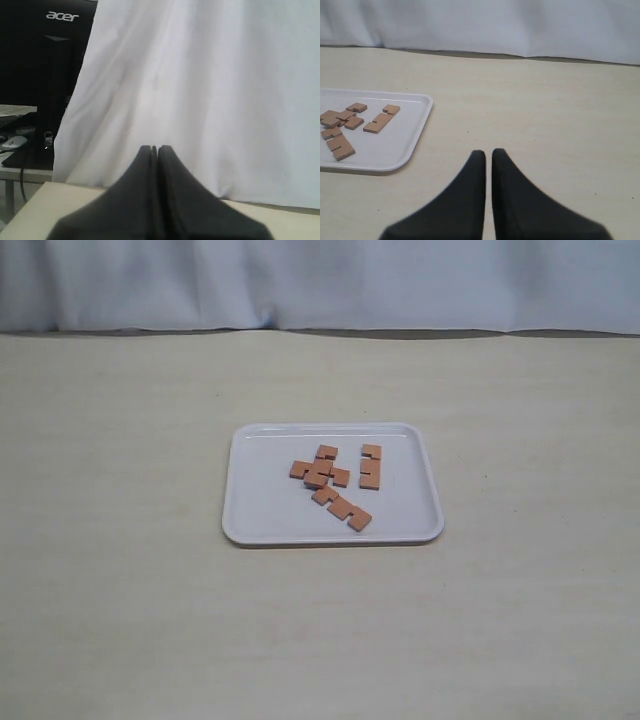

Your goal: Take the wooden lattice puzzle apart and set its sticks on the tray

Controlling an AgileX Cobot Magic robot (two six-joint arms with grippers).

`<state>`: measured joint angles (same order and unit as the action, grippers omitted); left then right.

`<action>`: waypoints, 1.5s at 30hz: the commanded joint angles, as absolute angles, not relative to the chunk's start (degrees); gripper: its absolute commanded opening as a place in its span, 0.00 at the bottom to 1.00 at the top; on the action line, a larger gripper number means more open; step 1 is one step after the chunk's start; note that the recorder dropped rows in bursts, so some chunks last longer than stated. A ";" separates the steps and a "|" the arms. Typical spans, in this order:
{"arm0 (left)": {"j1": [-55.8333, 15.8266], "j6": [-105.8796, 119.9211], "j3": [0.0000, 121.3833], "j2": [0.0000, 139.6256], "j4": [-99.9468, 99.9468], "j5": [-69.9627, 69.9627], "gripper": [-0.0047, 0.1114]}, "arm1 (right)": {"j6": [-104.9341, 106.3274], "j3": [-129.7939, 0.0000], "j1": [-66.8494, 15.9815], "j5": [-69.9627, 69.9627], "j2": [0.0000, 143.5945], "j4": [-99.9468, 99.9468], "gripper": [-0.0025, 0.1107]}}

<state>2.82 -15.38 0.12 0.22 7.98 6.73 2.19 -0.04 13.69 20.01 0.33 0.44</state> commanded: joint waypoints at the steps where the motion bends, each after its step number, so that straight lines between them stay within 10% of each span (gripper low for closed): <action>1: -0.48 -13.24 0.00 0.00 5.58 5.97 0.04 | 2.15 0.00 13.91 19.63 0.00 0.48 0.06; 45: -4.71 -1.37 0.00 0.00 2.18 -13.06 0.04 | 2.15 0.00 13.91 19.63 0.00 0.48 0.06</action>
<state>-4.20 -1.84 0.12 0.14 2.64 -7.04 2.19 -0.04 13.69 20.01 0.26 0.44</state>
